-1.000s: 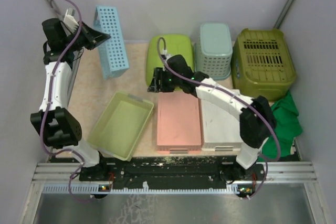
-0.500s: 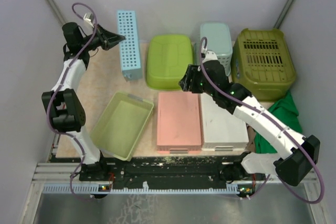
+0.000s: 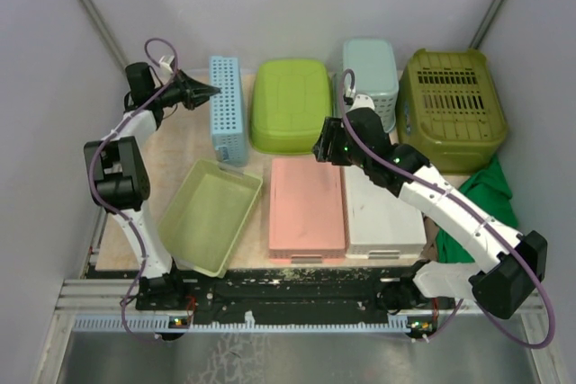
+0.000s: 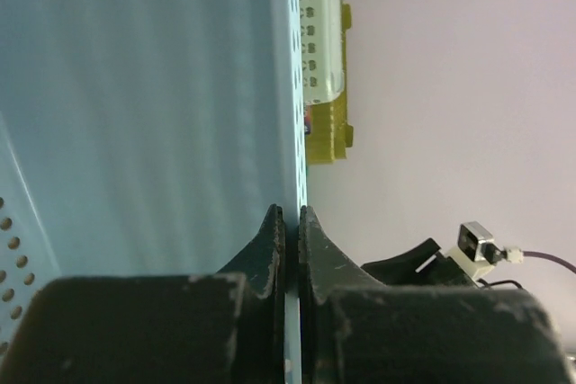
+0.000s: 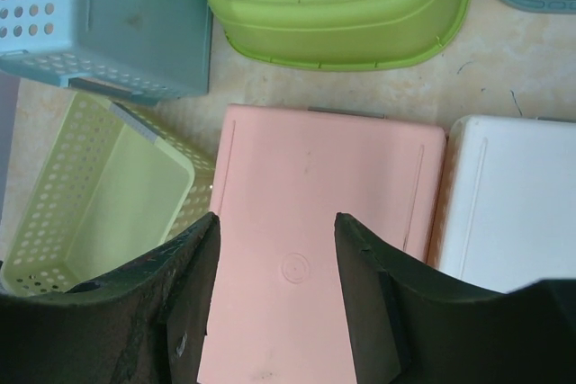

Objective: Turn the large container upside down

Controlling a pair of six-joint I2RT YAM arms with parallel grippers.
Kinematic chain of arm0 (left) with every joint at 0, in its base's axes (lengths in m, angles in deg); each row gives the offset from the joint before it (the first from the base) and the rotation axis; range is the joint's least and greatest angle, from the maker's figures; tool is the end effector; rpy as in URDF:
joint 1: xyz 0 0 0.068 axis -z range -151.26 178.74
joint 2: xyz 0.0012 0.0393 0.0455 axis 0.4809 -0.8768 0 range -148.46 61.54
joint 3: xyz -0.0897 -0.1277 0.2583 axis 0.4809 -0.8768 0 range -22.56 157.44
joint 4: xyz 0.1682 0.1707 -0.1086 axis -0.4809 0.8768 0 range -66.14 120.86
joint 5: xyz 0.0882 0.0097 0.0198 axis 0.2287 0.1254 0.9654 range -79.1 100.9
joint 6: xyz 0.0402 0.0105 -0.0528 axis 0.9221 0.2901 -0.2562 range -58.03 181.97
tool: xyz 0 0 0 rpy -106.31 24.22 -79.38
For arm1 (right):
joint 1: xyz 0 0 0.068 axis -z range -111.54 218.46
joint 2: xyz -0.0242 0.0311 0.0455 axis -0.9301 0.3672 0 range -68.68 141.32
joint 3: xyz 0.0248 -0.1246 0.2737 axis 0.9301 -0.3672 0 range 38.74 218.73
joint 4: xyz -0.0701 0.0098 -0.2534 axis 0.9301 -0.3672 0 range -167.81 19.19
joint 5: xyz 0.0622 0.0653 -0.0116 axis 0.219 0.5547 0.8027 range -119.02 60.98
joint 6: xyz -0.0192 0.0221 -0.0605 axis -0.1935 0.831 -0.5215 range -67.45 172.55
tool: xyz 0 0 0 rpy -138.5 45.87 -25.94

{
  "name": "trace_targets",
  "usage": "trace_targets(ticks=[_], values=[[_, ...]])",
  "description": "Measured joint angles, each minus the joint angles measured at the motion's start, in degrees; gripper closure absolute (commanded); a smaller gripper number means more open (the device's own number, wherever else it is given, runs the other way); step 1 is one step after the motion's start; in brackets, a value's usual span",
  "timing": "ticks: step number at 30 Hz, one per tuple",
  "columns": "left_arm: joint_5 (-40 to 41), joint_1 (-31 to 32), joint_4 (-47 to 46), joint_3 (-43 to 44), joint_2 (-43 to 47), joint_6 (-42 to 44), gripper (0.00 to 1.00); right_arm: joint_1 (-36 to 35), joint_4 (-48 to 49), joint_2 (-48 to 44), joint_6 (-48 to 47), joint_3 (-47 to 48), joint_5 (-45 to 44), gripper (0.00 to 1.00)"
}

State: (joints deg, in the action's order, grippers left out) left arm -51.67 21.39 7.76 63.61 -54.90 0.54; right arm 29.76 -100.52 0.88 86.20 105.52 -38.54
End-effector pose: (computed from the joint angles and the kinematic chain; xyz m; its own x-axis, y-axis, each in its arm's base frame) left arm 0.4919 0.0154 0.2799 -0.8139 -0.5130 -0.2730 0.1668 0.2437 -0.9554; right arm 0.2193 0.1643 0.3686 -0.6303 0.1952 -0.7514 -0.1904 0.8994 0.3934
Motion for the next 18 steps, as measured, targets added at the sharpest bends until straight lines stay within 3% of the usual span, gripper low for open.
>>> trace_targets(ticks=[7, 18], values=[[2.6, -0.3, 12.0, 2.8, 0.2, 8.8, 1.0, 0.0, -1.2, 0.8, 0.0, 0.5, 0.0, 0.46], [6.2, -0.4, 21.1, 6.4, 0.3, 16.0, 1.0, 0.0, -8.4, 7.8, -0.4, 8.7, -0.1, 0.46]])
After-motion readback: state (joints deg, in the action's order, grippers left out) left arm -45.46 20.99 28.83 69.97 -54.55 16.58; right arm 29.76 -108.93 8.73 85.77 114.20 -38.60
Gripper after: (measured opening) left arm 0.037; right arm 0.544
